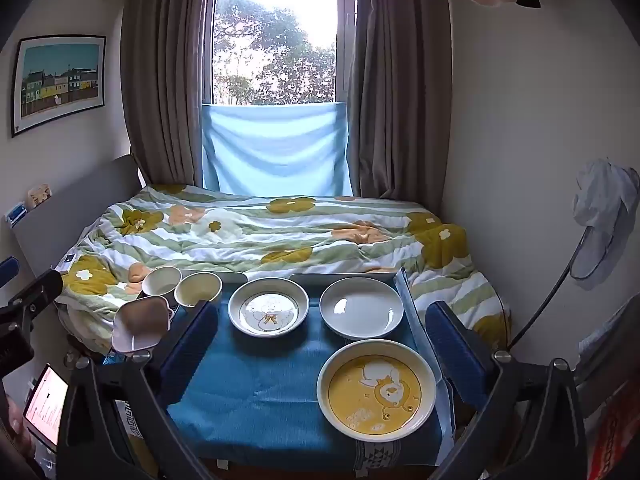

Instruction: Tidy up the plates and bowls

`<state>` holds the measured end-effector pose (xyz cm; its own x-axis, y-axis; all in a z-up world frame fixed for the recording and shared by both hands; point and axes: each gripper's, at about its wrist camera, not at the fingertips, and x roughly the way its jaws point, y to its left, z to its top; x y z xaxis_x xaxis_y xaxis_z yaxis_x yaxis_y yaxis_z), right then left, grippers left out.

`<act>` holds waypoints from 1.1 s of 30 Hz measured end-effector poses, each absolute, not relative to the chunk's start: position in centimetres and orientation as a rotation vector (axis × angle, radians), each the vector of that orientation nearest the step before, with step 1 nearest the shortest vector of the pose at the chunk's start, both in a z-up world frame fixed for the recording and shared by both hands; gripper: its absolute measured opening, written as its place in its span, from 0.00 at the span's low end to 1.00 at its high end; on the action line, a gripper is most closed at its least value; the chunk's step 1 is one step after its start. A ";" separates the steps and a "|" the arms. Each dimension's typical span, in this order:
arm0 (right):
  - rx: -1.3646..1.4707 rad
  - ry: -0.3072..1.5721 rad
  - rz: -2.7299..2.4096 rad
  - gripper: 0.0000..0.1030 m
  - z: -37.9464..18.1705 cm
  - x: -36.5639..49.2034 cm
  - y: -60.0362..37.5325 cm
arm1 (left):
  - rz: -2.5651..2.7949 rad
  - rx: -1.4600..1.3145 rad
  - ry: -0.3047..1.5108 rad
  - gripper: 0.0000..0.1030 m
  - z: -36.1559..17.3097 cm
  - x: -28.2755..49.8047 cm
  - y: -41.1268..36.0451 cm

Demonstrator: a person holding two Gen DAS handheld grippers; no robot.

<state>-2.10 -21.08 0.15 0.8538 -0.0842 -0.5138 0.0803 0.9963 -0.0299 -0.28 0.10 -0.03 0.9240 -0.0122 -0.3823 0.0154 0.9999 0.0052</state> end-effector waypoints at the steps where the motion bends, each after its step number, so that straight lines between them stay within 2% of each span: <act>1: -0.009 0.540 -0.082 1.00 0.2 -2.1 -21.0 | -0.013 0.008 0.393 1.00 0.0 -0.5 0.1; 33: 0.004 0.566 -0.087 1.00 -1.1 1.5 -22.3 | -0.034 0.031 0.470 1.00 -0.5 3.8 -0.2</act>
